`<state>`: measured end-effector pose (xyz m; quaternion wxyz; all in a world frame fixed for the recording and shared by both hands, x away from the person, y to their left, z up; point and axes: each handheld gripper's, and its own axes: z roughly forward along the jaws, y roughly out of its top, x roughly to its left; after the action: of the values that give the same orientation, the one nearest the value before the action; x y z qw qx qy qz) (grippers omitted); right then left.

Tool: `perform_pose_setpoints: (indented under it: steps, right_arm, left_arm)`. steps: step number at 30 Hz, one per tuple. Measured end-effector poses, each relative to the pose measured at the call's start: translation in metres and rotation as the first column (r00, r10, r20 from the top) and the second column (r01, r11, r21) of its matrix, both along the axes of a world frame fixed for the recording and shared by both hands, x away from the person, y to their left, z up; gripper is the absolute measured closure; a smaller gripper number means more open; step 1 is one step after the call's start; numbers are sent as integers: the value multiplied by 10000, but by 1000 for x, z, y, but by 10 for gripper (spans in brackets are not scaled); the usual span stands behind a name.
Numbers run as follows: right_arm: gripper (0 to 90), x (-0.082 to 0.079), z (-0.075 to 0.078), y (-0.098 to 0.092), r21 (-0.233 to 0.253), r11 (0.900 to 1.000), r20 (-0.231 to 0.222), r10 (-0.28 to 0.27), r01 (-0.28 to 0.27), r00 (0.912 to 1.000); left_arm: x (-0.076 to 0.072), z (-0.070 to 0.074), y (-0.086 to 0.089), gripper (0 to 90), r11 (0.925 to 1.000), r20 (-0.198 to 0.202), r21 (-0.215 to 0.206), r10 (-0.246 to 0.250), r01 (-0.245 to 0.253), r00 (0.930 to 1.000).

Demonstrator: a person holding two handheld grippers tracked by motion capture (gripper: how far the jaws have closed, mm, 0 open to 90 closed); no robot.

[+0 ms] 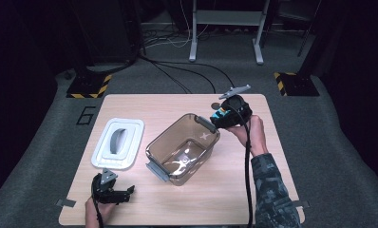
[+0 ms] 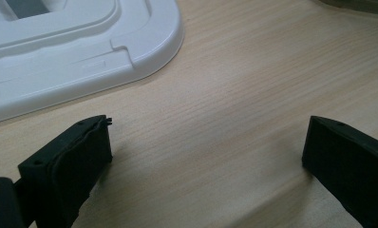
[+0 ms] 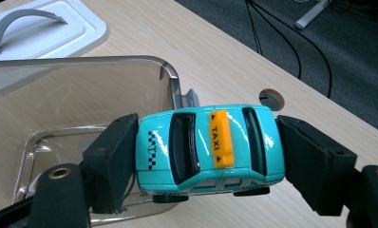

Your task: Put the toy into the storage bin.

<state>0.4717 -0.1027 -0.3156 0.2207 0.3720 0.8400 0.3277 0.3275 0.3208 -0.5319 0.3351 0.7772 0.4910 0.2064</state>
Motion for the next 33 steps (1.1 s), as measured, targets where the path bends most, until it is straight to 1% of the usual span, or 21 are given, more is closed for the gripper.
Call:
perform_pose_setpoints:
  steps: [3, 4, 5, 9, 10, 13, 14, 17, 18, 19, 20, 23, 24, 25, 26, 27, 28, 29, 30, 32, 33]
  right_arm:
    - [241, 2, 0, 7, -26, 9998, 27, 196, -196, 9998]
    - [241, 1, 0, 10, 18, 10000, -137, 79, -79, 9999]
    - [241, 2, 0, 12, -63, 9997, -61, 224, -225, 9997]
    - [241, 4, -1, 19, -109, 9994, -135, 330, -332, 9994]
    - [241, 4, -2, 21, -52, 9996, -142, 287, -288, 9995]
    - [241, 4, -2, 23, -23, 9996, -239, 288, -288, 9993]
    - [241, 6, -2, 25, -53, 9992, -210, 385, -386, 9990]
    - [241, 7, -2, 27, -31, 9991, -239, 423, -424, 9988]
    - [241, 7, -2, 27, -89, 9986, -208, 518, -520, 9984]
    - [241, 7, -3, 29, -43, 9988, -284, 486, -487, 9984]
    - [241, 9, -4, 30, -47, 9981, -163, 608, -609, 9980]
    - [241, 10, -5, 33, -38, 9980, -239, 635, -636, 9977]
    - [241, 11, -5, 35, -53, 9976, -343, 683, -685, 9971]
    - [241, 11, -5, 35, -53, 9976, -343, 683, -685, 9971]
    - [241, 11, -5, 38, -18, 9980, -472, 633, -635, 9969]
    - [241, 12, -6, 39, -65, 9970, -364, 771, -773, 9964]
    - [241, 12, -6, 39, -65, 9970, -364, 771, -773, 9964]
    - [241, 12, -6, 39, -35, 9974, -438, 714, -716, 9965]
    - [241, 13, -6, 40, -60, 9965, -404, 828, -831, 9957]
    - [241, 14, -7, 43, -15, 9968, -491, 793, -794, 9956]
    - [241, 14, -7, 44, -78, 9963, -526, 852, -857, 9950]
  left_arm:
    - [0, 0, 0, 21, 10000, 0, 0, 3, -3, 10000]
    - [0, 0, 0, 21, 10000, -2, 1, 0, 0, 10000]
    - [0, 0, 0, 21, 10000, -4, 14, -8, 8, 10000]
    - [0, 0, 0, 21, 10000, -9, 21, -13, 13, 10000]
    - [0, 0, 0, 21, 10000, 0, -2, 2, -2, 10000]
    - [0, 0, 0, 21, 10000, 0, -6, 5, -5, 10000]
    - [0, 0, 0, 21, 10000, -1, 3, -3, 3, 10000]
    - [0, 0, 0, 21, 10000, -2, -1, 1, -1, 10000]
    - [0, 0, 0, 21, 10000, 13, 65, -46, 46, 10000]
    - [0, 0, 0, 21, 10000, -7, -4, 3, -3, 10000]
    - [0, 0, 0, 21, 10000, -8, 14, -12, 12, 10000]
    - [0, 0, 0, 21, 10000, -2, 1, -3, 3, 10000]
    - [0, 0, 1, 21, 10000, 12, 70, -50, 50, 10000]
    - [0, 0, 1, 21, 10000, 12, 70, -50, 50, 10000]
    - [0, 0, 0, 21, 10000, 0, 7, -7, 7, 10000]
    - [0, 0, 0, 21, 10000, -4, 1, -4, 4, 10000]
    - [0, 0, 0, 21, 10000, -4, 1, -4, 4, 10000]
    - [0, 0, 0, 21, 10000, -6, 11, -9, 9, 10000]
    - [0, 0, 0, 21, 10000, -6, 5, -9, 9, 10000]
    - [0, 0, 0, 21, 10000, -2, -5, 0, 0, 10000]
    - [0, 0, 0, 21, 10000, -3, 0, -1, 1, 10000]
